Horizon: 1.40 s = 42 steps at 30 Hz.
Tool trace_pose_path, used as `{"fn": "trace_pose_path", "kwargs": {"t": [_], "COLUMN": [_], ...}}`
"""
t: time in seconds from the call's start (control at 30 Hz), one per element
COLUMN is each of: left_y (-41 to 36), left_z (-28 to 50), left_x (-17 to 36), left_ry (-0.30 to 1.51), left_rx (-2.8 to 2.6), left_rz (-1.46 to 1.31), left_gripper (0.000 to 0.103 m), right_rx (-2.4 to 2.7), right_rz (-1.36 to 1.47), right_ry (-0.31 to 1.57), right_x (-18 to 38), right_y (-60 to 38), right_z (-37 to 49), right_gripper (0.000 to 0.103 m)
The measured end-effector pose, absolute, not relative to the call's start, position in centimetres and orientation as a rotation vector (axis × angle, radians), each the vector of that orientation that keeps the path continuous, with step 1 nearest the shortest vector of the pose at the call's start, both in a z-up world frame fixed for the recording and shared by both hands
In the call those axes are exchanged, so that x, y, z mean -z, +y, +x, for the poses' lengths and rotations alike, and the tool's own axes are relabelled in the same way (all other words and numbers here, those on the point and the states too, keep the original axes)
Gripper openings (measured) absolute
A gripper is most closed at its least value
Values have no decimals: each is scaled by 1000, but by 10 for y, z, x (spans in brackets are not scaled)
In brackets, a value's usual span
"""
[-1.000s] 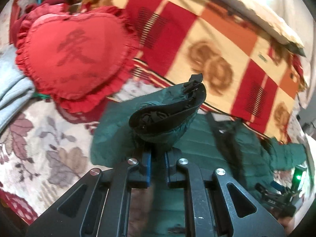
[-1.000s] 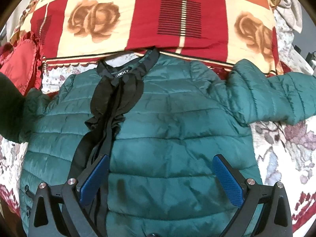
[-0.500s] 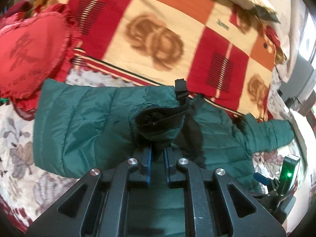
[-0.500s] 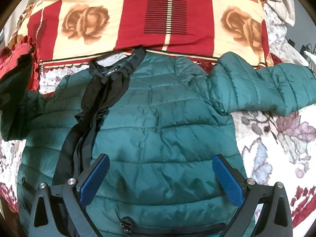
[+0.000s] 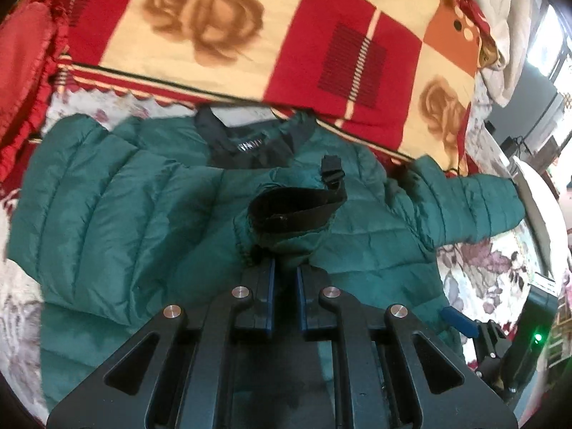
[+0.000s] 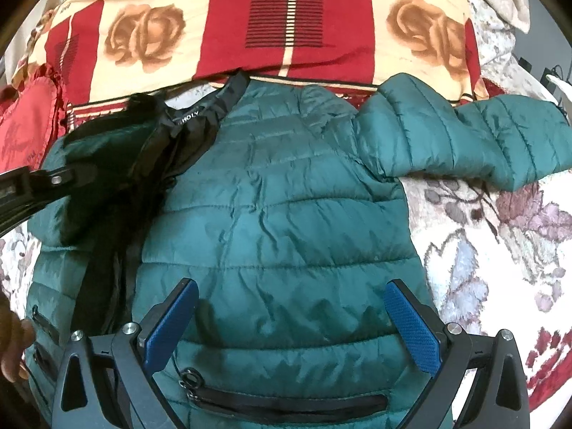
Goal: Fold large clothes
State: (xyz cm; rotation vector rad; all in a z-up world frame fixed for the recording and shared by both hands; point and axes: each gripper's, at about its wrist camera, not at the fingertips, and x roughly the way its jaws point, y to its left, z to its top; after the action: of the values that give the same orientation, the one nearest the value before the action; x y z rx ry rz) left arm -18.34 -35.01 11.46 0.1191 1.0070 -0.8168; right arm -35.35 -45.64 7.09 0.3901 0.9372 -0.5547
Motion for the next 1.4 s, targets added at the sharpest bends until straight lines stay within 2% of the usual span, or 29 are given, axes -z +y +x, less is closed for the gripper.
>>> {"fn": "trace_pose_path", "kwargs": {"t": [0.2, 0.27, 0.3, 0.33, 0.37, 0.43, 0.73, 0.93, 1.1, 1.4], "left_y": [-365, -364, -363, -362, -361, -358, -323, -273, -232, -180], "left_z": [-184, -183, -182, -183, -184, -188, -180, -152, -117, -77], "left_x": [-96, -95, -96, -98, -100, -107, -138, -152, -137, -102], "left_ry": [1057, 1070, 1081, 1091, 1100, 1104, 1074, 958, 922, 979], "left_rx": [850, 860, 876, 900, 925, 971, 926, 756, 578, 399], "left_rz": [120, 98, 85, 71, 58, 28, 40, 88, 118, 49], "left_gripper": [9, 14, 18, 31, 50, 62, 62, 62, 62, 62], "right_rx": [544, 543, 544, 544, 543, 542, 536, 496, 416, 286], "right_rz": [386, 387, 386, 386, 388, 385, 370, 383, 439, 635], "right_ry": [944, 946, 945, 945, 947, 950, 947, 910, 870, 852], "right_x": [-70, -70, -70, -70, -70, -70, -76, -86, -96, -89], "right_y": [-456, -456, -456, -455, -456, -454, -446, -438, -427, -428], "right_z": [-356, -356, -356, -356, -356, -355, -354, -346, -325, -267], "right_gripper": [103, 103, 103, 103, 103, 103, 103, 103, 103, 103]}}
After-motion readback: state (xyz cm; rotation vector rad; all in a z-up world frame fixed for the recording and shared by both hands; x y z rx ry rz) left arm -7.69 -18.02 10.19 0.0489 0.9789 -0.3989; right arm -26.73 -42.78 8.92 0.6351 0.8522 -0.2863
